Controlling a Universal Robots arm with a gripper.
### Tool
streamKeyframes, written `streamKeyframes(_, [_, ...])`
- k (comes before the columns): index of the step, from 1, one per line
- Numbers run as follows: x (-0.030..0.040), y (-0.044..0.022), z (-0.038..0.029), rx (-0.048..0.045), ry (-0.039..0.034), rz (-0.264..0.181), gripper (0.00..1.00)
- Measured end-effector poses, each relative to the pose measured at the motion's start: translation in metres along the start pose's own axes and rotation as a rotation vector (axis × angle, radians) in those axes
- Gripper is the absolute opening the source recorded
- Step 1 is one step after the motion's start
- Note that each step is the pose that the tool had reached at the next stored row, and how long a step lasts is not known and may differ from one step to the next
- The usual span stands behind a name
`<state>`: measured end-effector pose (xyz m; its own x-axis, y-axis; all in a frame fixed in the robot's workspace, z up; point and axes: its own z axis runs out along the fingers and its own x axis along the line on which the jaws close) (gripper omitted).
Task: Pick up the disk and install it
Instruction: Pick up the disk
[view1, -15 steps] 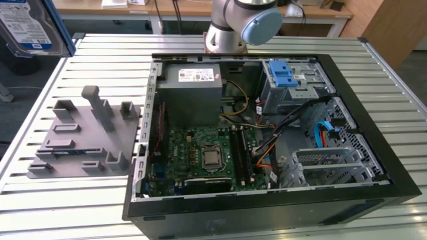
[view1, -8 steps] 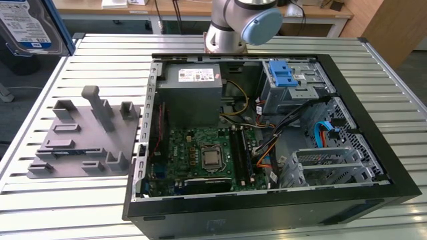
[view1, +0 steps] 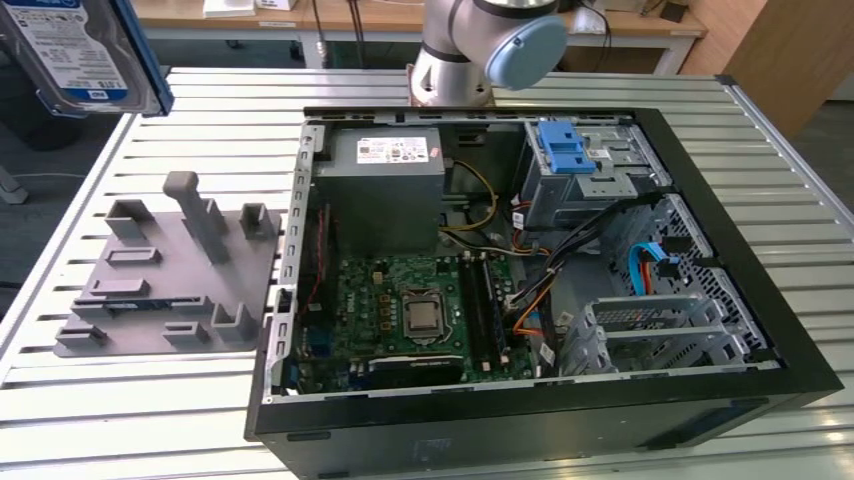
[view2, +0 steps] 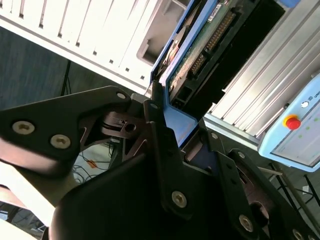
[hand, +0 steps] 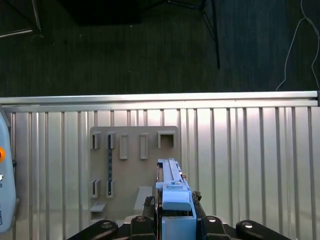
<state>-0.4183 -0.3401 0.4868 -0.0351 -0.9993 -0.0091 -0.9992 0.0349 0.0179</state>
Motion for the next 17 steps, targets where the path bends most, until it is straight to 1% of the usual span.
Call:
streamKeyframes(3, [-0.0002, -0.0106, -0.0002, 0.0001, 0.0000, 0.000, 0.36])
streamKeyframes(7, [-0.0005, -0.0192, -0.0003, 0.0000, 0.0000, 0.000, 0.36])
streamKeyframes(17, [-0.0010, -0.0323, -0.0005, 0.0000, 0.0000, 0.000, 0.36])
